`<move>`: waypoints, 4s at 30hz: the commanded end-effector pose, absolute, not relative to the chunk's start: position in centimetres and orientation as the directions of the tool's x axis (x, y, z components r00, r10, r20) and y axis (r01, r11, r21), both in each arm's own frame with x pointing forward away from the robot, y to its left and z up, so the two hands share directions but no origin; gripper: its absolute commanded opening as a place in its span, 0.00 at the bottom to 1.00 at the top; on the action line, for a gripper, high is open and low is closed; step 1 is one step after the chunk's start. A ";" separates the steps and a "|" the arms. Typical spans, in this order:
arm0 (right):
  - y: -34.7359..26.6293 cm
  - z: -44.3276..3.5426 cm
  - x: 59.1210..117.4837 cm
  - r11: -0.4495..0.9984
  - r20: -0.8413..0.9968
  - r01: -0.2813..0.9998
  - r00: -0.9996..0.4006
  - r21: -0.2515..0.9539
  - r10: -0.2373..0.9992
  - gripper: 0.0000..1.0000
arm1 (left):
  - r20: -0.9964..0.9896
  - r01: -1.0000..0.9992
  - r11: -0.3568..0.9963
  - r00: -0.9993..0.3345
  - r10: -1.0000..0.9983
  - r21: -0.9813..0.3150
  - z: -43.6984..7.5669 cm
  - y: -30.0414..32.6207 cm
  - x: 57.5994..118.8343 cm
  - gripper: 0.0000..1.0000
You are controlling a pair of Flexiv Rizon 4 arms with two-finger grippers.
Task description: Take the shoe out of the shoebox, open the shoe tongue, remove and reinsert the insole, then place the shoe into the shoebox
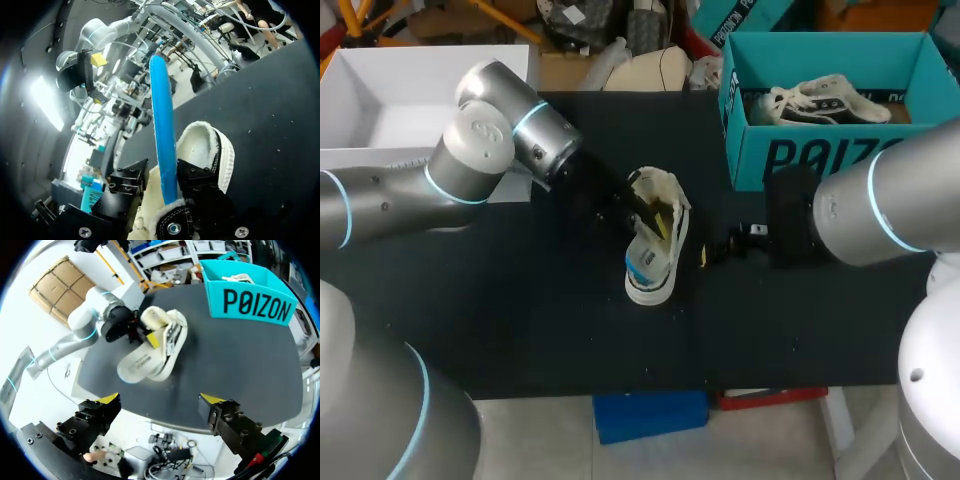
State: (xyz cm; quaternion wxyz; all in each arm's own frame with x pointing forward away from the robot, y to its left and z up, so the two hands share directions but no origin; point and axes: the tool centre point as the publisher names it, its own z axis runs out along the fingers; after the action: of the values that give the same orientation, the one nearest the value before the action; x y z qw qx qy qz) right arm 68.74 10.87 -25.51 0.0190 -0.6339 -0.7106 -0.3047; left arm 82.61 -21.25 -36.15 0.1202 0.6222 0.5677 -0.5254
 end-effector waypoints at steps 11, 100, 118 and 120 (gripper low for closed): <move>11.0 -25.5 68.7 0.011 0.411 0.913 -0.194 0.409 0.891 1.00 | -0.758 0.824 -0.332 -0.169 0.630 -0.459 -32.4 -18.6 76.7 0.73; 11.0 -25.5 68.7 0.011 0.411 0.913 -0.194 0.409 0.891 1.00 | -0.528 0.948 -0.204 0.048 0.848 -0.242 -32.2 -19.6 81.5 0.58; 11.0 -25.5 68.7 0.011 0.411 0.913 -0.194 0.409 0.891 1.00 | -0.619 0.952 -0.126 -0.078 0.782 -0.280 -28.6 -16.8 82.1 1.00; 11.0 -25.5 68.7 0.011 0.411 0.913 -0.194 0.409 0.891 1.00 | -0.617 0.951 -0.125 -0.081 0.783 -0.284 -28.7 -16.7 82.2 1.00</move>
State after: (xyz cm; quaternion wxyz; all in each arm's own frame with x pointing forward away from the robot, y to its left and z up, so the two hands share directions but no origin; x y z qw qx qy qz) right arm 68.76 10.89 -25.49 0.0190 -0.6339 -0.7107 -0.3044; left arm 82.29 -16.90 -28.92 0.1231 0.6667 0.6480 -0.3471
